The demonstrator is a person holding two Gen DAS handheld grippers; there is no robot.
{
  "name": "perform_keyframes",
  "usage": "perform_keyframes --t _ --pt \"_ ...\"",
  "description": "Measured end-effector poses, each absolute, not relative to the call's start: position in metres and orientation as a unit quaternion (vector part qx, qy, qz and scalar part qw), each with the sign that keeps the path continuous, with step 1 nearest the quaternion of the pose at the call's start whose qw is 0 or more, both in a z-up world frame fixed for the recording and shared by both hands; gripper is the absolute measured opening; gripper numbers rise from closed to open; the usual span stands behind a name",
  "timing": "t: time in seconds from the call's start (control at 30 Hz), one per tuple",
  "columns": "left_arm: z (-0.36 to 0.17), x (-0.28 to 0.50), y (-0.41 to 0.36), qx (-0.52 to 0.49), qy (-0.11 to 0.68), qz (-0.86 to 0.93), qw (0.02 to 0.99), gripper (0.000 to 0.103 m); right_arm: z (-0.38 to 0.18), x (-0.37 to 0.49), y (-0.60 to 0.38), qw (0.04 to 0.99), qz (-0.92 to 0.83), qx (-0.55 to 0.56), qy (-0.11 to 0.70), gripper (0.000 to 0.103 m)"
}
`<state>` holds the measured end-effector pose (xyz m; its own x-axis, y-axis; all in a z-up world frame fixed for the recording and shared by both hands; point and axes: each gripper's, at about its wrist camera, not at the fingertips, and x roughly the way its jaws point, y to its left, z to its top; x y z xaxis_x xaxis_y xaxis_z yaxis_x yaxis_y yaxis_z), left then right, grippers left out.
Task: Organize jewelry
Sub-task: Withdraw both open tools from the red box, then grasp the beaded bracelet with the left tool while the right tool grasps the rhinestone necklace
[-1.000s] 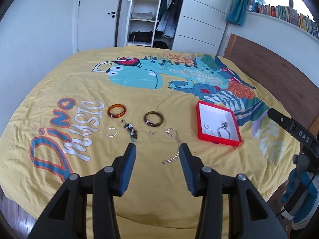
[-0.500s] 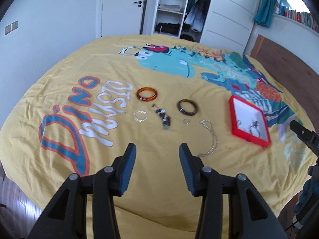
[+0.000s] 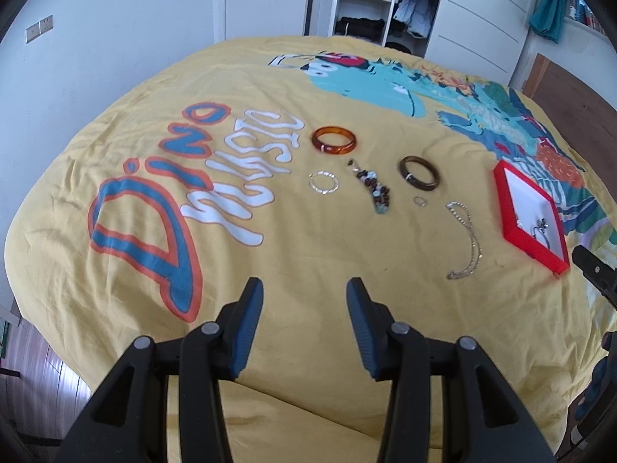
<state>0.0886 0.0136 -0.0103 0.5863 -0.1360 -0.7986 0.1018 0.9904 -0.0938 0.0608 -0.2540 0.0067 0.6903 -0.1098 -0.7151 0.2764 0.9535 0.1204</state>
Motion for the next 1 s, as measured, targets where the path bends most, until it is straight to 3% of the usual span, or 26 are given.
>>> perform_keyframes --t 1.0 --pt "-0.073 0.126 0.003 -0.007 0.502 -0.051 0.863 0.043 -0.075 0.114 -0.262 0.878 -0.055 0.132 0.456 0.068"
